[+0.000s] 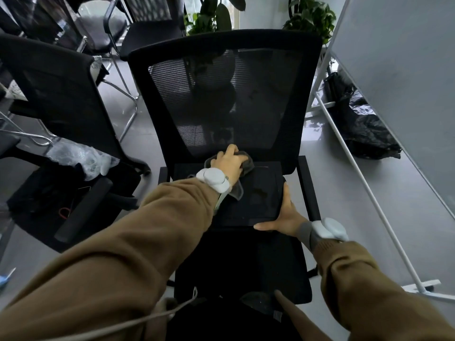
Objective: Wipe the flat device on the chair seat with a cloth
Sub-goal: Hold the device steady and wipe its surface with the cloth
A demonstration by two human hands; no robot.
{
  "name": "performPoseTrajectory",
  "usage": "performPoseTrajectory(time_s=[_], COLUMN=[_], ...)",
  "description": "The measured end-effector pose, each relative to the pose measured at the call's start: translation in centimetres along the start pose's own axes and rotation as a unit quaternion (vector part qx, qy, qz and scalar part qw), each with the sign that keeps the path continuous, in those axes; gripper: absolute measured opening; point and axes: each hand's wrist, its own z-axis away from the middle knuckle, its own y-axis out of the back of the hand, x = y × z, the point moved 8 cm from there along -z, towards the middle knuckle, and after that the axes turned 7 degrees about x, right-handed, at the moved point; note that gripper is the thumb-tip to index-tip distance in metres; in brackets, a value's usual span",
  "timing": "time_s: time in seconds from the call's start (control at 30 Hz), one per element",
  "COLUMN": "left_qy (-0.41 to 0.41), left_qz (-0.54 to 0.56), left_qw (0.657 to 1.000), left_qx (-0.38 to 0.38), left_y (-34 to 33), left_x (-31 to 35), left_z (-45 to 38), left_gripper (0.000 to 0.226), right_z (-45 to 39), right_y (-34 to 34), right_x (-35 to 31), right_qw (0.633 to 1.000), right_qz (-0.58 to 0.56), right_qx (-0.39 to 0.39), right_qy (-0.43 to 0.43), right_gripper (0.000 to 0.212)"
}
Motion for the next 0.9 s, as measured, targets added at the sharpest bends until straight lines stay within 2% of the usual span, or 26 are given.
performPoseTrajectory(time_s=[0.13,0.23,0.43,0.9], left_qy=[0.063,0.076,0.034,-0.101], left_qz=[0.003,0.015,0.034,0.045], left_qw=[0.998,0.997,0.999,0.988], left_qx=[0.007,0.006,0.009,-0.109], left_y=[0.5,0.5,-0.5,-3.6], left_x=[-0.2,-0.4,-0.7,0.1], left_z=[-1.1,-1.3,0.4,10.5], left_gripper=[0.03,0.031,0.037,0.041], right_z=[-0.1,-0.1,0.0,-0.1], right_y=[-0.1,0.0,-0.2,-0.3], right_x=[0.1,0.1,0.4,0.4], right_qw=[1.0,1.0,1.0,1.0], right_qz=[0.006,0.002,-0.005,0.009], right_qx=[0.005,0.005,-0.004,-0.008], right_qy=[-0.002,0.001,-0.005,0.011], right_gripper=[0.156,0.155,0.154,0.16])
